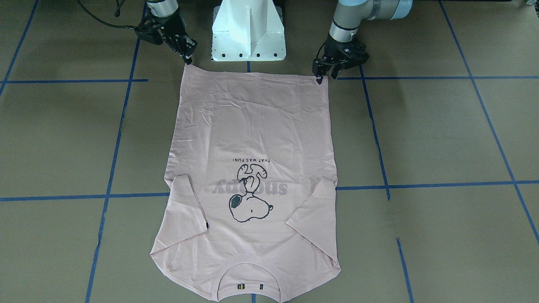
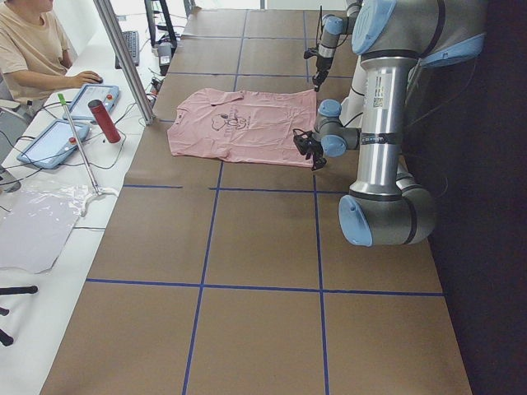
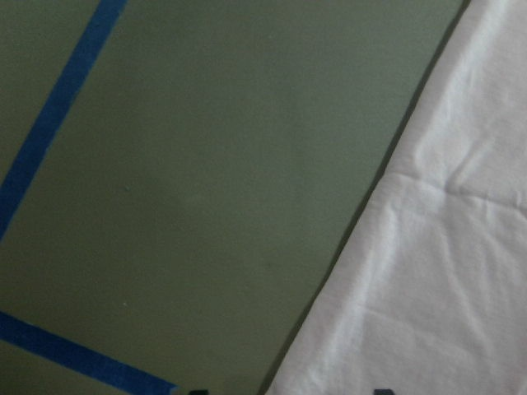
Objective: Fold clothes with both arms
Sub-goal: 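Move the left gripper to the other hem corner nearest the robot, then grasp both hem corners with the left and right grippers, then lift the hem with both grippers and fold it toward the collar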
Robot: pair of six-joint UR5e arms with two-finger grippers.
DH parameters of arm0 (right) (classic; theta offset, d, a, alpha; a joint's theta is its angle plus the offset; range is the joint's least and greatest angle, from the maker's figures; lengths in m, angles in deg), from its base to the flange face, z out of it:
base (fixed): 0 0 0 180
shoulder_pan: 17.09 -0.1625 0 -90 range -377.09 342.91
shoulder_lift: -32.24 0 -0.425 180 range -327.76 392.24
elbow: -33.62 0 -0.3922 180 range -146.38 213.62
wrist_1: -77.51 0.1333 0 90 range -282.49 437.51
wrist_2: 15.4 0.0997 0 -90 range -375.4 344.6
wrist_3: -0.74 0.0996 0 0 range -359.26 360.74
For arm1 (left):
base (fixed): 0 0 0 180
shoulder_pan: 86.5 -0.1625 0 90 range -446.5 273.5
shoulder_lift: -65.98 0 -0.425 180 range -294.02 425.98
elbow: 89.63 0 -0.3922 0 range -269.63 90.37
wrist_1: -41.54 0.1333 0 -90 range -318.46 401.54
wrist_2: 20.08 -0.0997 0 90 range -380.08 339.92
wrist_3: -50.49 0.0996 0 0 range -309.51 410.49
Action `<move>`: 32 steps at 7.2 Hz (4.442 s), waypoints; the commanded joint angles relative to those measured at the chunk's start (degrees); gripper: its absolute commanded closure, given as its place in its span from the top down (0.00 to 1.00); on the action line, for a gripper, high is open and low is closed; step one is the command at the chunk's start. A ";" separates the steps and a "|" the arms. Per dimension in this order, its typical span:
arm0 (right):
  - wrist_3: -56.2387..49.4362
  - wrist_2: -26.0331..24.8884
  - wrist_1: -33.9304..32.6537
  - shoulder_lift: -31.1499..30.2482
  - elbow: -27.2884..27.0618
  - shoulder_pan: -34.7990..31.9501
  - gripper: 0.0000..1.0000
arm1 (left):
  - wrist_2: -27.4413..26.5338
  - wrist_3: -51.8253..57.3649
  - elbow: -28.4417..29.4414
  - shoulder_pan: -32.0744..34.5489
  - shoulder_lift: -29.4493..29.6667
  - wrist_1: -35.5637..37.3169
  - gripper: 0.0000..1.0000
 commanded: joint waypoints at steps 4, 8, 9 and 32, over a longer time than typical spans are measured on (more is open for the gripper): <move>0.00 0.00 0.00 0.00 -0.17 0.00 0.00 | 0.09 0.09 0.04 -0.73 0.02 0.18 0.47; 0.00 0.00 0.00 0.09 -0.35 0.00 0.00 | 0.09 0.09 -0.31 -0.91 0.10 0.26 0.00; 0.00 0.09 0.00 0.09 -0.44 0.00 0.00 | 0.61 0.09 -1.36 -0.91 0.28 0.35 0.00; -36.73 8.79 5.10 41.12 55.61 -43.68 0.00 | -1.14 14.68 40.36 33.28 31.22 -18.98 0.00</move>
